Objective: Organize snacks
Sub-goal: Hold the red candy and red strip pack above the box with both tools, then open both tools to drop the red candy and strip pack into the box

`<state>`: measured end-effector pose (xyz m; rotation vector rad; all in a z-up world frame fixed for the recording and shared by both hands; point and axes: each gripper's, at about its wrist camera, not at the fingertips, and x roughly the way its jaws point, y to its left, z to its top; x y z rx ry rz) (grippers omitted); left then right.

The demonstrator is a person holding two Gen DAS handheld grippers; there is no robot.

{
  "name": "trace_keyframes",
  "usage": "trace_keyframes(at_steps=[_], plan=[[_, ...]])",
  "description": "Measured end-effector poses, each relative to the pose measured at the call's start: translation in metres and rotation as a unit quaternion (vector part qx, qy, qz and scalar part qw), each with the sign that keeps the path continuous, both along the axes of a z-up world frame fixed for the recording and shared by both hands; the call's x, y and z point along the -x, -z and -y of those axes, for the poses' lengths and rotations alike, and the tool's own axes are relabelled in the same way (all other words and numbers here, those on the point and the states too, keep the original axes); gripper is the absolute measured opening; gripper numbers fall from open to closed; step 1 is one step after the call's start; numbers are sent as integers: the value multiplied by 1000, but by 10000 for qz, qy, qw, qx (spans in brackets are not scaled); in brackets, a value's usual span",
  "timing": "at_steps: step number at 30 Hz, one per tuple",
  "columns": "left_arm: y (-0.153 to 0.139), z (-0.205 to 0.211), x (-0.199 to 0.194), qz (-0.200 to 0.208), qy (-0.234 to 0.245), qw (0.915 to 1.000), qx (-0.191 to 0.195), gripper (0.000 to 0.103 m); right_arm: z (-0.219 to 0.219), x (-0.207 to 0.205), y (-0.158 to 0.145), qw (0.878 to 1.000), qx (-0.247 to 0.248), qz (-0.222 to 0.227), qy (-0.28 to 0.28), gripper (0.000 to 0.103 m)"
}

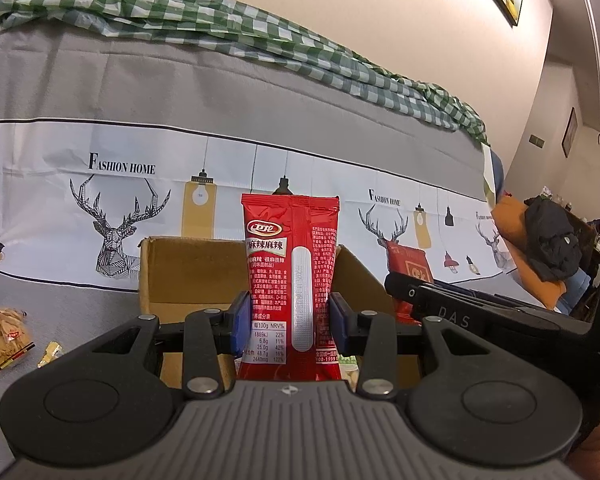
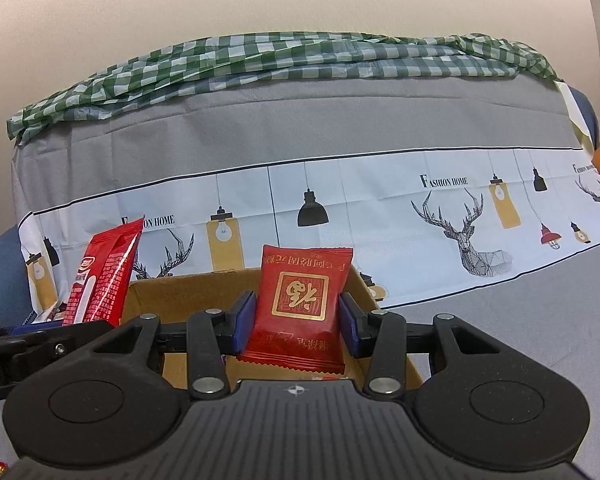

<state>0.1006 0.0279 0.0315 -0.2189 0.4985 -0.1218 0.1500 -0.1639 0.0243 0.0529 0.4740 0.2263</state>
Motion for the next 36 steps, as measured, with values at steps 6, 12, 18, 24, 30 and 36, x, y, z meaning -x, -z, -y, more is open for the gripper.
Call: trace_keyframes(at_steps=[6,12,18,24,30,36], plan=[[0,1,-2,-7,5,10000,-11,45,0,0,0,10000,6,-6,-28,46],[2,2,-2,-19,16,10000,-23,45,-2,-1,1,10000,9,-22,-73,46],[3,3,-3,-32,34,10000,-33,45,-1,-2,2,10000,20,-30,-91,46],[3,3,-4,-35,45,10000,-32,45,-3,-2,3,9999,45,-37,-131,46],[4,4,-4,-53,65,10000,-38,45,-2,-2,3,9999,33,-41,-132,46],[10,3,-10,-310,136,9994,47,71,-3,-4,5,9999,69,-108,-84,51]])
